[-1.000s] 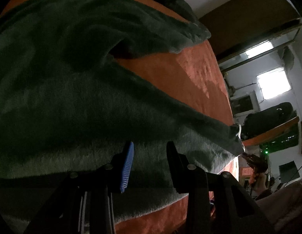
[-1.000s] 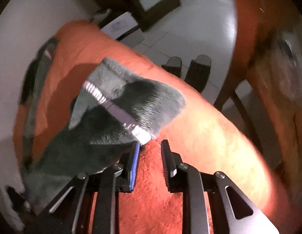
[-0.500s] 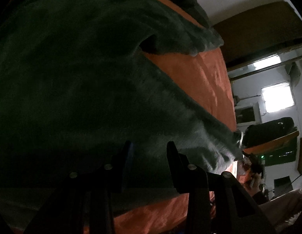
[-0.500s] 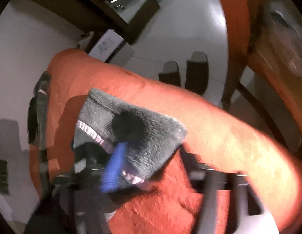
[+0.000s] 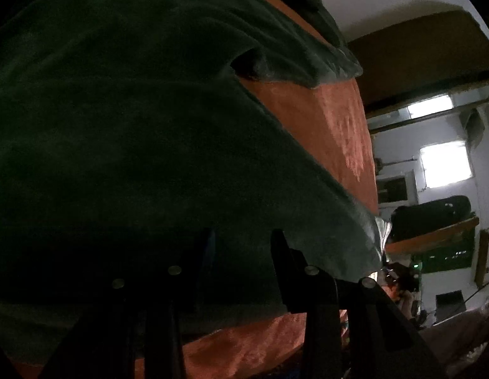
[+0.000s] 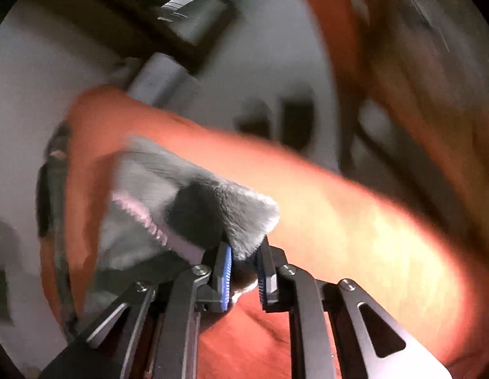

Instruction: Fold clothes

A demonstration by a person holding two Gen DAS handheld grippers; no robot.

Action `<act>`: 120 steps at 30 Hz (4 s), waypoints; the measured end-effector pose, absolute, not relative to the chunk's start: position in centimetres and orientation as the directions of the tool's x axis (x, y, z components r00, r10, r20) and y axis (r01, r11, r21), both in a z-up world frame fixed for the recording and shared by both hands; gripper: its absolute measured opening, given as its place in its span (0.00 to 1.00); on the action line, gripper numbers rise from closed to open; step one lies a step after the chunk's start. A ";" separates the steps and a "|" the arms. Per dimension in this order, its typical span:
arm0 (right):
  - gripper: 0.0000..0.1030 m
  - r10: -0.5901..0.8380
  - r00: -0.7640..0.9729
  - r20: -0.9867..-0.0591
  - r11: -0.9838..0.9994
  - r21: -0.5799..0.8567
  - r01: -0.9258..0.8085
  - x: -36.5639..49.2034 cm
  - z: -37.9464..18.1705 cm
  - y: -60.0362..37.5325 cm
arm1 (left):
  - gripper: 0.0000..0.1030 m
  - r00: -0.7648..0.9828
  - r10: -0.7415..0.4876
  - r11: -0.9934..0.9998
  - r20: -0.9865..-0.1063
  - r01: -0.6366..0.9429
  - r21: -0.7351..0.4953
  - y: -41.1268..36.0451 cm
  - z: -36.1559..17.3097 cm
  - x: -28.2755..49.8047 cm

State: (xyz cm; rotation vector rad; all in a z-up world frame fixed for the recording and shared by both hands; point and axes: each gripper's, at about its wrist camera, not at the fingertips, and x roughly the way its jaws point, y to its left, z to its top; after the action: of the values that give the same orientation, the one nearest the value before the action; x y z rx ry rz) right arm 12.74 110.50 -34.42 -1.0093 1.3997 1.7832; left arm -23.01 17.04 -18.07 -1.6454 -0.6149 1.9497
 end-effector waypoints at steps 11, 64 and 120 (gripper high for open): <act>0.61 0.023 -0.459 -0.888 -0.580 0.362 -0.729 3.8 -29.0 113.8 | 0.40 -0.139 0.684 -0.729 -0.716 -0.072 -0.681 17.4 -18.5 -23.1; 0.63 -0.567 -0.239 -0.788 -0.817 0.575 0.041 -20.3 -35.1 67.5 | 0.04 -0.492 0.113 -0.728 -0.863 0.550 -0.409 -9.6 -17.3 -9.6; 0.64 -0.473 -0.349 -0.809 -0.806 0.557 -0.198 -33.0 -30.5 83.3 | 0.57 -0.517 0.057 -0.867 -0.854 0.398 -0.299 -10.0 -12.3 -33.2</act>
State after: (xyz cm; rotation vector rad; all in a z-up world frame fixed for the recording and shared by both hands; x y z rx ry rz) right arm -33.02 83.30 -30.48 -1.8795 0.9935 2.5524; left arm -33.17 -9.98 -12.31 -1.6161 -0.7958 2.8188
